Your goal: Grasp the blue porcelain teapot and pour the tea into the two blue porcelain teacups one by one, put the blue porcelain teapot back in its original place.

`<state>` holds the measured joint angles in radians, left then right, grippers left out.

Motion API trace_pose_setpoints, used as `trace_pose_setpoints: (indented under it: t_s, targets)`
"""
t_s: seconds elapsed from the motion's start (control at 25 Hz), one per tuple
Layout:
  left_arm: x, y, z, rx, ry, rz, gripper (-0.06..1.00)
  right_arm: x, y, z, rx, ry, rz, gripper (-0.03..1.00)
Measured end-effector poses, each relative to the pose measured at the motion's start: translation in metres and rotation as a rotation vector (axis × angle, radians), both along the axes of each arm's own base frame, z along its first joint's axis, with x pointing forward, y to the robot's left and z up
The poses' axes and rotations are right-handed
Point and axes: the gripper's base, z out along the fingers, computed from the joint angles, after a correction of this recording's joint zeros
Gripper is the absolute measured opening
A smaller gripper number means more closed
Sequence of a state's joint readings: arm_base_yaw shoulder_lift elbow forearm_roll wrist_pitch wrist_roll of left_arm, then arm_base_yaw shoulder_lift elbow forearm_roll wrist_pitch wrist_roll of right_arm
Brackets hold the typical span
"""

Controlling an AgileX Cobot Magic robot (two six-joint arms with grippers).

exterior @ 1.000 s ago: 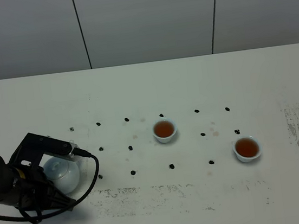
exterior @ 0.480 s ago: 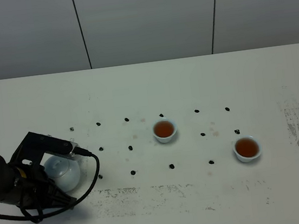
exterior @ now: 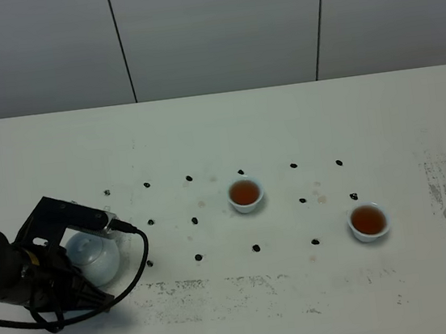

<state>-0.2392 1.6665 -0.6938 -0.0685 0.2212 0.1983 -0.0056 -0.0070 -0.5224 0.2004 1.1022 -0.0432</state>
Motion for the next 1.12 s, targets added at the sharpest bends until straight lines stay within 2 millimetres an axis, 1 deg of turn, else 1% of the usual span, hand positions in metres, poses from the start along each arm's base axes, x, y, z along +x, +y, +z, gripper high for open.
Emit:
trace_pose_setpoints:
  t_s: [0.36, 0.48, 0.64, 0.96, 1.12]
  targets:
    - [0.0, 0.0, 0.0, -0.001, -0.003, 0.0, 0.26, 0.0, 0.0, 0.0, 0.003, -0.001, -0.001, 0.24]
    - [0.0, 0.0, 0.0, 0.0, -0.001, 0.0, 0.29, 0.0, 0.0, 0.0, 0.003, -0.002, 0.0, 0.24]
    - [-0.002, 0.0, 0.003, 0.0, 0.007, 0.0, 0.3, 0.0, 0.0, 0.0, 0.003, -0.002, 0.0, 0.24]
    - [-0.015, 0.003, 0.04, -0.022, -0.045, 0.005, 0.3, 0.0, 0.0, 0.0, 0.003, -0.002, 0.001, 0.24]
    - [-0.019, 0.004, 0.058, -0.054, -0.088, 0.048, 0.3, 0.0, 0.0, 0.0, 0.003, -0.002, 0.001, 0.24]
